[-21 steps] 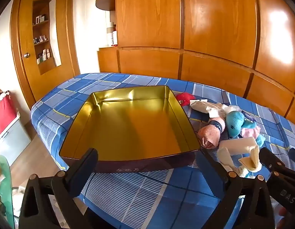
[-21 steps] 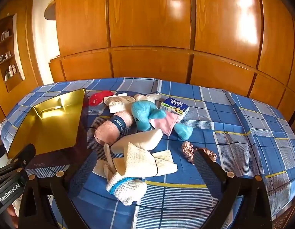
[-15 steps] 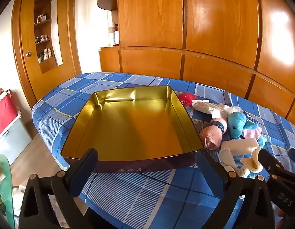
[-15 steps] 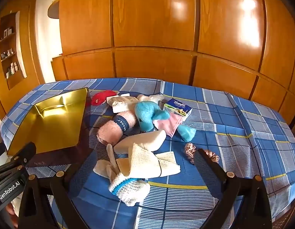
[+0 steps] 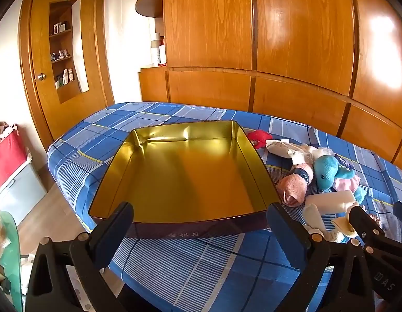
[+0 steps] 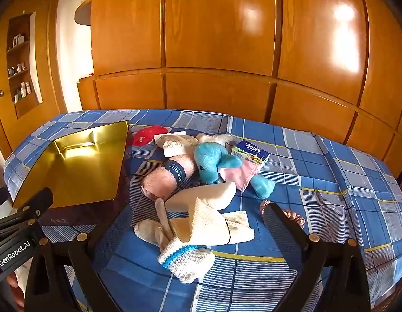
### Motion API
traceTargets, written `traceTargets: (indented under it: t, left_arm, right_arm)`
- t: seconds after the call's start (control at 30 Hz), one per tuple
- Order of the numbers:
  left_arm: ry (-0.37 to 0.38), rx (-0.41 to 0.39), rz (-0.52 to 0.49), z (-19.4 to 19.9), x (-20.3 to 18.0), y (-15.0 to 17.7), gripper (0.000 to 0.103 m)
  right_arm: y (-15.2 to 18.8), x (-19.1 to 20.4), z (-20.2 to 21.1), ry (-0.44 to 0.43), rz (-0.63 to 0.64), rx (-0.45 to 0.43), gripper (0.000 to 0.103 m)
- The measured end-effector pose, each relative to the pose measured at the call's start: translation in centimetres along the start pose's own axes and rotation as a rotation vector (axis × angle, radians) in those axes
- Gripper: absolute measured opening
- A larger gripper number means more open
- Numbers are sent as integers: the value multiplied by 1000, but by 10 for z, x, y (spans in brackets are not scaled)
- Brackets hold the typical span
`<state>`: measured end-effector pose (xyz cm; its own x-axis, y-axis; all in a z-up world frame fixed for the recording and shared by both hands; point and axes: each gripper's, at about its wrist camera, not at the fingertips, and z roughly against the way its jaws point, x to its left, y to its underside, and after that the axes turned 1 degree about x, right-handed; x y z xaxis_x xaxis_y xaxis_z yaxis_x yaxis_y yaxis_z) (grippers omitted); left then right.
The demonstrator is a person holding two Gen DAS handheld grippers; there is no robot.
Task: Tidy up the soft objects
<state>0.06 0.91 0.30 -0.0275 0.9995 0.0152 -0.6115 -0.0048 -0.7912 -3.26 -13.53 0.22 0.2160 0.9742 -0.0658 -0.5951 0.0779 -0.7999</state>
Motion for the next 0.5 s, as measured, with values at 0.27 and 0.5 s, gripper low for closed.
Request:
traceTargets:
  t: [0.27, 0.5]
  left_arm:
    - [-1, -3, -1, 1, 1, 0, 103]
    - [-7, -3, 0, 1, 1, -1, 103]
  right_arm:
    - [1, -1, 1, 2, -6, -4, 103]
    - [0, -2, 0, -1, -7, -4, 103]
